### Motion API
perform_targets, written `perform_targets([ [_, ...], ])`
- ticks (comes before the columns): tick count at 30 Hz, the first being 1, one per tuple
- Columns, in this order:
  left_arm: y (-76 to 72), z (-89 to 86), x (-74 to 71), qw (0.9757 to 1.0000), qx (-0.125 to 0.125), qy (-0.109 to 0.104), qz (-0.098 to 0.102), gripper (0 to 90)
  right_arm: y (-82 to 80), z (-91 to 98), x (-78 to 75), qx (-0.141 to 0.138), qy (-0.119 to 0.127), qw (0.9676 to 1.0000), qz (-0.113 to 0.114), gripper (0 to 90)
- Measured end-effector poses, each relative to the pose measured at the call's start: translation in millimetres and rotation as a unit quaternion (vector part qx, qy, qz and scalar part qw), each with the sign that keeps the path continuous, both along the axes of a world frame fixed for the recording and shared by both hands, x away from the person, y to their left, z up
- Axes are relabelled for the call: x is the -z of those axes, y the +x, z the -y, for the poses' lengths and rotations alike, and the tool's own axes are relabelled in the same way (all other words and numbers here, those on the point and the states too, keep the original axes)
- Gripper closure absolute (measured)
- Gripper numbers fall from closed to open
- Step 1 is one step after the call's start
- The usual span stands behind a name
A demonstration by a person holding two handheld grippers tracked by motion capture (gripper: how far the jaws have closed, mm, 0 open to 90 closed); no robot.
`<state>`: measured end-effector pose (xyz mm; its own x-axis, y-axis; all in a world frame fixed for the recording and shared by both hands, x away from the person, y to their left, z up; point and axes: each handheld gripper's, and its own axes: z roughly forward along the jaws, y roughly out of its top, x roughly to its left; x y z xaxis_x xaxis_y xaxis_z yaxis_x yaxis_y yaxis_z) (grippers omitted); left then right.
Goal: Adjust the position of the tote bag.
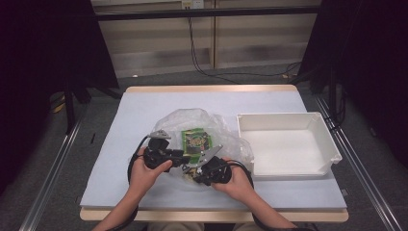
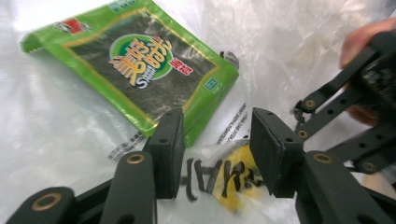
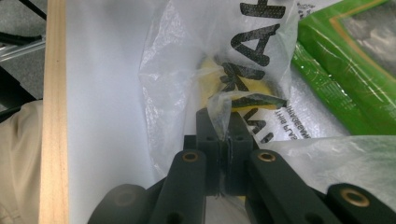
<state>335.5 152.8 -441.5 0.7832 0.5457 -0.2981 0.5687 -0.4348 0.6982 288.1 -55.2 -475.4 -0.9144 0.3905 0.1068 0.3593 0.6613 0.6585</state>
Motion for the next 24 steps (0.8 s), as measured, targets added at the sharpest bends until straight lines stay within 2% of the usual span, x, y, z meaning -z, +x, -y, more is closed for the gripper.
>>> perform_targets([
  [2,0.5,3.6,3.4,1.0,0.005,0.003,-0.003,58.6,-2.5,-1.7,0.0,-0.006,0.001,1.0,-0.002,87.8],
  [4,0.9,5.4,6.8,0.9998,0.001,0.019,-0.001,61.0,-4.4,-3.4,0.1,-0.013,0.005,0.9999,-0.003,87.5],
  [6,0.4,6.1,10.9,0.9995,0.011,0.024,-0.016,66.9,-5.9,-4.8,0.6,-0.009,0.011,0.9998,-0.012,86.0],
  [7,-0.8,6.5,12.4,0.9991,0.015,0.036,-0.015,69.7,-5.7,-4.9,0.5,-0.007,0.009,0.9999,-0.008,84.9],
  [8,-2.3,6.5,13.6,0.9984,0.021,0.049,-0.018,71.9,-5.8,-4.6,-0.4,-0.003,0.008,0.9999,-0.007,82.6],
  [10,-4.7,5.2,16.1,0.9976,0.029,0.057,-0.026,75.9,-4.4,-2.0,-4.4,0.007,0.006,0.9999,-0.003,78.6],
  [12,-6.7,5.4,18.5,0.9964,0.035,0.073,-0.027,78.5,-1.5,0.8,-9.5,0.018,0.012,0.9998,0.002,70.3],
  [13,-7.9,6.1,19.9,0.9967,0.031,0.069,-0.031,79.4,-0.6,1.8,-12.6,0.022,0.016,0.9996,0.003,68.0],
  [15,-9.7,7.4,22.1,0.9955,0.033,0.081,-0.035,81.1,2.1,3.2,-19.8,0.034,0.024,0.9991,0.007,56.2],
  [18,-12.4,8.1,26.0,0.9948,0.031,0.086,-0.045,82.4,7.1,4.5,-30.9,0.053,0.036,0.9979,0.01,50.5],
  [20,-12.3,5.8,27.0,0.995,0.031,0.081,-0.05,82.9,11.5,4.5,-34.8,0.068,0.04,0.9968,0.015,52.3],
  [21,-11.6,3.8,26.4,0.994,0.039,0.088,-0.052,83.0,13.7,4.2,-35.2,0.076,0.042,0.996,0.018,52.4],
  [22,-9.8,0.4,24.8,0.9917,0.055,0.106,-0.048,83.1,16.1,3.6,-34.2,0.084,0.042,0.9953,0.02,55.4],
  [24,-9.9,-3.4,24.8,0.9916,0.052,0.108,-0.049,85.3,19.2,3.3,-29.3,0.106,0.029,0.9936,0.028,62.5],
])
